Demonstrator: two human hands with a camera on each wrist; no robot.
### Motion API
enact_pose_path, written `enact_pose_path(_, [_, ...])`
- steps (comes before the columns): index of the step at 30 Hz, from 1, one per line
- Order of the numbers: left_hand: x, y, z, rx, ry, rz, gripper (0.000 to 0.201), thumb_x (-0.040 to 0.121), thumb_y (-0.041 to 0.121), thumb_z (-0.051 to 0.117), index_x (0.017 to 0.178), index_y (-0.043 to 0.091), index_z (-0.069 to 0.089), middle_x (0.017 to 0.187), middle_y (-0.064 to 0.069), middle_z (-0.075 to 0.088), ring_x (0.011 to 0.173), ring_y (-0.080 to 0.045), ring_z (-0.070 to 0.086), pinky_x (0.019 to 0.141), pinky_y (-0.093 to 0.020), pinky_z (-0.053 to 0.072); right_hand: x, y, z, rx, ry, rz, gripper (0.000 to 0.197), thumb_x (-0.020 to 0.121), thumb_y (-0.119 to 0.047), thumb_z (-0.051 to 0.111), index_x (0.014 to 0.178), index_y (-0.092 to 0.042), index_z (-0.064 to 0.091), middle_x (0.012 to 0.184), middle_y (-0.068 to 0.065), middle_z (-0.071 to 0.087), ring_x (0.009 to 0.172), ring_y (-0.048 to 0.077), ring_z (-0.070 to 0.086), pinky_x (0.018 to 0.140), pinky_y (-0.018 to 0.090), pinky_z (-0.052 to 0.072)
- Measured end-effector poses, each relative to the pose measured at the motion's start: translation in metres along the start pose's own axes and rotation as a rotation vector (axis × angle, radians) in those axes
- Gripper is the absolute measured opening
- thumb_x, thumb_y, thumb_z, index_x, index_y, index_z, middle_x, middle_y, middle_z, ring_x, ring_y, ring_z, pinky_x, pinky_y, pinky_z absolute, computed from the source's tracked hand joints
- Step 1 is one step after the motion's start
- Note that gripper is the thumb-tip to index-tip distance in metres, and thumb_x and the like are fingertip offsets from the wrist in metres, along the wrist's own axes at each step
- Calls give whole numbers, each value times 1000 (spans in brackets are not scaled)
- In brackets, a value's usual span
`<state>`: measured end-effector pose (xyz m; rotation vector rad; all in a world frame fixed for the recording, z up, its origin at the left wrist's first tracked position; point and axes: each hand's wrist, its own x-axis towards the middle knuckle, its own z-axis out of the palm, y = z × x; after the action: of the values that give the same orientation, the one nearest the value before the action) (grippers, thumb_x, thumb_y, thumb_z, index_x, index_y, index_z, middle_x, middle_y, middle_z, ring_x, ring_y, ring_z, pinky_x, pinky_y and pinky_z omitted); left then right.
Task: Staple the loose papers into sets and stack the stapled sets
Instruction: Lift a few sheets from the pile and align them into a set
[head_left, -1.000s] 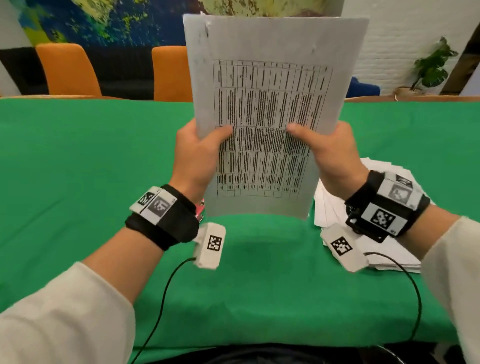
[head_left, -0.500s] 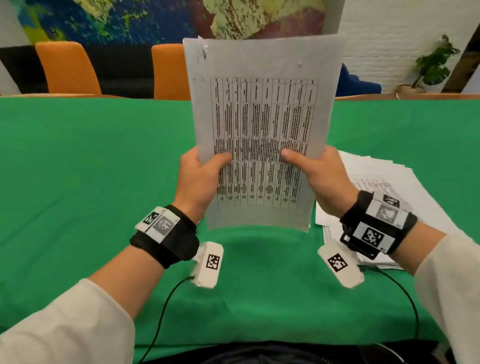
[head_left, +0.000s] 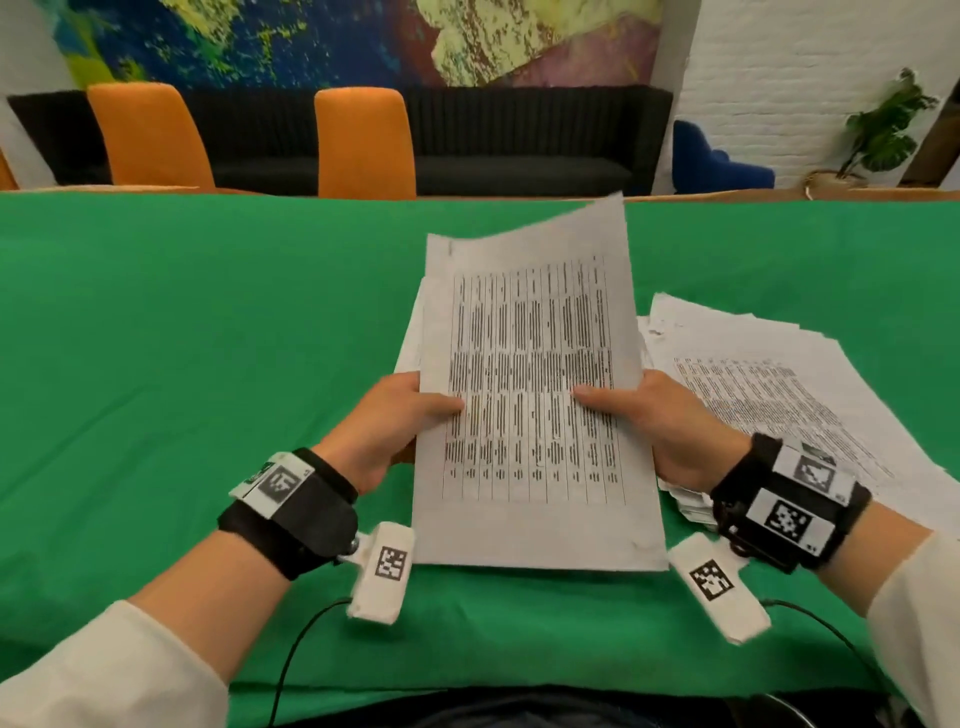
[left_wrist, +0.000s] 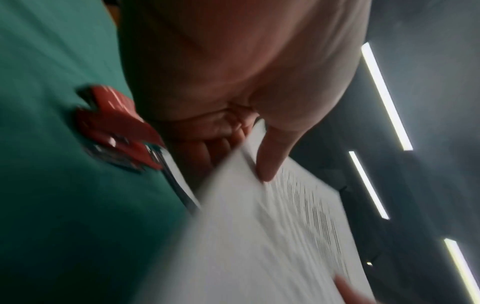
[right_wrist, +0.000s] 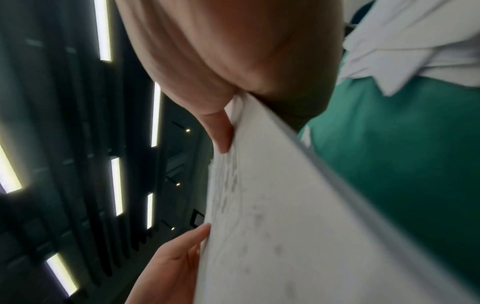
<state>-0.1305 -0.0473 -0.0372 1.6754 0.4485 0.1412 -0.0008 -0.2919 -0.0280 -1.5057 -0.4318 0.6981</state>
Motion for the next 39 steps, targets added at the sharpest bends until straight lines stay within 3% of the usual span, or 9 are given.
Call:
enact_pose_path(4, [2, -4, -30, 106, 127, 17, 13, 99, 7, 64, 111, 7, 68, 87, -8, 79, 69, -24, 75, 55, -33, 57, -6, 23, -9, 73, -8, 145, 24, 101, -10, 61, 124, -4, 67, 115, 21, 76, 102, 36, 76, 81, 45, 65])
enact_pose_path(9, [17, -2, -63, 425, 332, 126, 11, 93, 21, 76, 103, 20, 73, 96, -3, 77, 85, -23, 75, 68, -34, 55, -2, 40, -16, 92, -30, 211, 32, 101, -13, 61, 131, -2, 62, 120, 22, 74, 109, 40, 73, 95, 54, 60])
enact_pose_path(13, [29, -9, -69, 980, 262, 10, 40, 92, 43, 71, 123, 18, 69, 113, 0, 72, 100, -22, 68, 90, -37, 56, 3, 43, -16, 69, -55, 216, 32, 102, -13, 61, 132, -1, 62, 122, 22, 73, 111, 40, 72, 97, 55, 59])
enact_pose_path(17, [32, -10, -62, 1127, 78, -168, 30, 95, 41, 68, 106, 15, 75, 87, -4, 74, 71, -21, 74, 57, -31, 61, 6, 45, -17, 51, -65, 218, 32, 102, -14, 61, 132, -1, 62, 122, 22, 73, 112, 40, 72, 95, 54, 59])
enact_pose_path(20, [33, -5, -64, 1075, 74, -156, 24, 91, 38, 76, 100, 16, 75, 86, -4, 73, 70, -21, 72, 55, -30, 60, 7, 47, -20, 47, -54, 209, 34, 102, -13, 61, 133, -1, 61, 123, 23, 72, 114, 42, 70, 103, 60, 53])
enact_pose_path(30, [21, 57, -114, 245, 128, 95, 51, 71, 23, 87, 115, 13, 63, 100, -10, 79, 86, -28, 77, 83, -43, 59, 8, 49, -19, 44, -53, 197, 32, 102, -14, 62, 132, -2, 62, 122, 22, 73, 113, 42, 71, 105, 61, 51])
enact_pose_path(33, [33, 60, -116, -354, 218, 202, 36, 80, 31, 81, 109, 18, 65, 88, 3, 73, 85, -16, 69, 88, -38, 48, 7, 49, -19, 48, -56, 192, 32, 102, -13, 62, 131, -1, 63, 122, 22, 73, 113, 41, 71, 105, 60, 51])
enact_pose_path(36, [57, 64, -106, -1020, 321, 200, 35, 89, 37, 71, 116, 15, 65, 107, -4, 70, 100, -20, 68, 90, -39, 51, 7, 50, -19, 36, -56, 191, 32, 102, -14, 62, 131, -3, 63, 122, 22, 73, 113, 41, 71, 106, 61, 51])
enact_pose_path(39, [74, 78, -87, -1099, 372, 178, 30, 92, 29, 66, 114, 9, 63, 114, -17, 64, 110, -31, 69, 94, -42, 58, 7, 51, -19, 25, -65, 184, 32, 102, -14, 62, 131, -2, 64, 123, 22, 73, 114, 41, 71, 106, 61, 51])
